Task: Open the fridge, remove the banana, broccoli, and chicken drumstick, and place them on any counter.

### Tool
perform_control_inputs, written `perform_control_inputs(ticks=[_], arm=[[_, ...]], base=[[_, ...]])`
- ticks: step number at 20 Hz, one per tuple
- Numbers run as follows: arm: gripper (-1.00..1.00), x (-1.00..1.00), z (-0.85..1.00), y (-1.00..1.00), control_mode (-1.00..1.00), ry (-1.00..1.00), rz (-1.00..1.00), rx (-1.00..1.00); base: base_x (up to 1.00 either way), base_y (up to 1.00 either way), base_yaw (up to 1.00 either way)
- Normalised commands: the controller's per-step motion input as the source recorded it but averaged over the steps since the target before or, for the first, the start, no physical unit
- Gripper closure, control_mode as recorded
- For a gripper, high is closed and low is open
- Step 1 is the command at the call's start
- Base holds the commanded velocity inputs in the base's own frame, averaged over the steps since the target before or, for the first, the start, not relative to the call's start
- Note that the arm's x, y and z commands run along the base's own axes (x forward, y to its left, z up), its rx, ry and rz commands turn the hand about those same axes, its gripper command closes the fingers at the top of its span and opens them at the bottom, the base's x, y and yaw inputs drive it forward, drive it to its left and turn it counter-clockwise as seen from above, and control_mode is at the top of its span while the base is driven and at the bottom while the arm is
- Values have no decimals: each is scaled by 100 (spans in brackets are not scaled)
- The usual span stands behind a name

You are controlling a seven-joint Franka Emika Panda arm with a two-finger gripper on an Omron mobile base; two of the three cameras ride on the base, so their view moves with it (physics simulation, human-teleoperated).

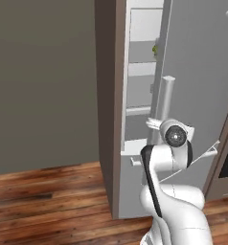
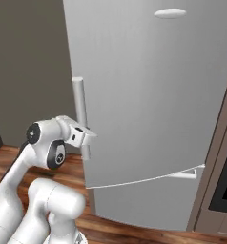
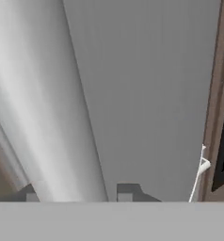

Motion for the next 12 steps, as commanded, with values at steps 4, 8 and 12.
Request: perform_control_inputs(ticks=[4,8,12], arm=[[100,-100,-5,-72,-100,1,-23,11],[100,-100,-12,-65,-100,0,-23,9],[100,-100,-16,-62,-100,0,-23,8]], base=[[0,0,0],[0,0,0],[0,0,0]])
